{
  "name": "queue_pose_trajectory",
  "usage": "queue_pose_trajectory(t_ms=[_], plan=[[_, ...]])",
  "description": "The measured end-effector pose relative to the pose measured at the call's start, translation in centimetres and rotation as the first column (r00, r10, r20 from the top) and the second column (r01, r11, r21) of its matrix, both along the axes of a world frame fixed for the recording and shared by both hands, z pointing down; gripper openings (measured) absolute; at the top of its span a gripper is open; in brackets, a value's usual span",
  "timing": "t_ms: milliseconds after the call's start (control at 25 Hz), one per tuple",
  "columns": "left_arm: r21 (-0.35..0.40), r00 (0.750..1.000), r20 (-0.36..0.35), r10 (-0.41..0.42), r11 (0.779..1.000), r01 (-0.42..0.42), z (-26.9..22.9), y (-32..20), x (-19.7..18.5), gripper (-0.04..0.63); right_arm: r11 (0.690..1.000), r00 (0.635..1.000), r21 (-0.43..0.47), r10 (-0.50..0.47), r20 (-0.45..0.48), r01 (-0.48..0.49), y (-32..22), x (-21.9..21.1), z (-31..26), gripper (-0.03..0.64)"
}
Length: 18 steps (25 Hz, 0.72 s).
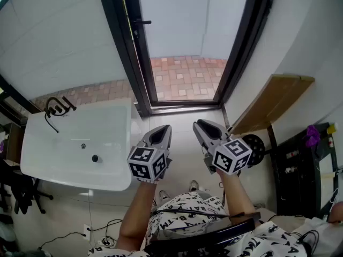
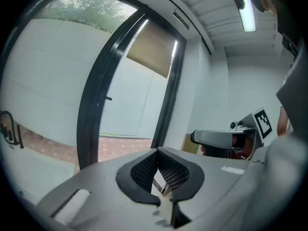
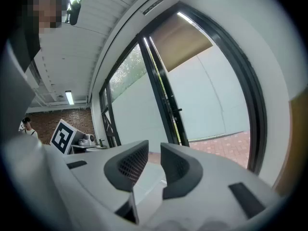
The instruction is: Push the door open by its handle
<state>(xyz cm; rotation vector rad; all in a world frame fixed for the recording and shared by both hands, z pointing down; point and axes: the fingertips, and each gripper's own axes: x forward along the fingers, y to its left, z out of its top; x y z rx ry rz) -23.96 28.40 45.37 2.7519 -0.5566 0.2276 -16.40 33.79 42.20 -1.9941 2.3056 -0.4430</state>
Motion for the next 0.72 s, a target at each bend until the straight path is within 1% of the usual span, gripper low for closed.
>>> queue_pose_trajectory(t_ms=[200,240,280,440,480,520,720], plan=[[0.0,1.0,-0.001,0.0,1.0,0.0,-0.1,0.1,0.3,-0.014,1.0,1.0,0.0,0.003,-0.008,-0.003,-0.1,0.4,-0.3,0.095],[-0.001,1.0,-0.002,0.001,1.0,-0.001,-0.2,0.1,0.3,-0.014,1.0,1.0,-0.002,-0.002,-0.006,0.002,-0.2,0.4,-0.3,0.14],[-0.001,1.0,-0.003,0.002,1.0,-0.002,-0.3,0.1,0.4,-0.014,1.0,1.0,-0.004,-0.006,-0.005,0.006,-0.3,0.3,-0.4,0.169],[-0.001,1.0,-0.001,0.005,1.0,-0.005,-0.2,0.3,1.3,-0.014,1.0,1.0,-0.003,-0.005,-0.014,0.005,-0.3,1.2,-0.4,0.17],[0.0,1.0,0.001,0.006,1.0,-0.006,-0.1,0.4,1.7,-0.014,1.0,1.0,-0.004,-0.008,-0.015,0.007,-0.2,1.5,-0.3,0.178],[0.001,1.0,0.002,0.007,1.0,-0.007,0.0,0.5,2.1,-0.014,1.0,1.0,-0.005,-0.013,-0.017,0.012,-0.2,1.8,-0.2,0.201],[-0.003,1.0,0.01,0.004,1.0,-0.004,0.6,0.6,4.2,-0.012,0.998,0.997,-0.014,-0.055,-0.056,0.054,-0.7,4.0,0.1,0.201]])
